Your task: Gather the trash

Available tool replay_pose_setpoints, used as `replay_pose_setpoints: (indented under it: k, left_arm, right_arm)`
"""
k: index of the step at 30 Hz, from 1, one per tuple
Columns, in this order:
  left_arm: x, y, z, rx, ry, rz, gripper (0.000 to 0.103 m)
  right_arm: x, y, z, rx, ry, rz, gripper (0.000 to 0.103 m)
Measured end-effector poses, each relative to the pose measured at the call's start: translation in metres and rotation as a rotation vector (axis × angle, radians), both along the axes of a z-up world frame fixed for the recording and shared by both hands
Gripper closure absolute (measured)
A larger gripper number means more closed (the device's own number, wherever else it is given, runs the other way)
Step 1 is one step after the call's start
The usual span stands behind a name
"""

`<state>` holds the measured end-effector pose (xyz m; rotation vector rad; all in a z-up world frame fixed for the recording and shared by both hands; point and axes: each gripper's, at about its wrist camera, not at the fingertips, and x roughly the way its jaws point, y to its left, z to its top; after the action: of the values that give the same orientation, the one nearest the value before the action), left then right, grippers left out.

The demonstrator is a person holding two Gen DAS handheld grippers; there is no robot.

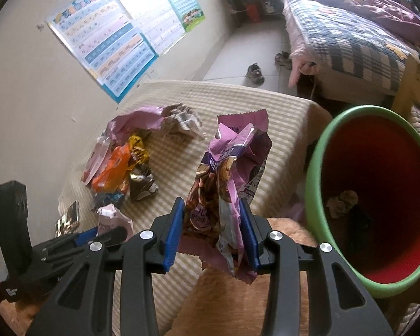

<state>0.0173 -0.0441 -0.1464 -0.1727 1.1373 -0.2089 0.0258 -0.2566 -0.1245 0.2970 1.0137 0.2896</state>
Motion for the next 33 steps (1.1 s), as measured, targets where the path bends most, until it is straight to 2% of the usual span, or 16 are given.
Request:
replay_pose_setpoints:
  k: [17,23,33]
  left_arm:
    - [0.003,-0.028,0.001,0.012,0.009,-0.054,0.067]
    - [0.009,-0.063,0.014,-0.002,-0.033,-0.137,0.067]
    - [0.026,-0.138,0.023,-0.07,-0.042,-0.29,0.067]
  right_arm:
    - [-0.005,-0.045,-0.001,0.032,-0.011,-0.1,0.065]
    - [-0.009,-0.072,0.006,0.021,-0.037,-0.173,0.065]
    - [-0.032,-0.146,0.001,-0.017,-0.02,-0.362,0.065]
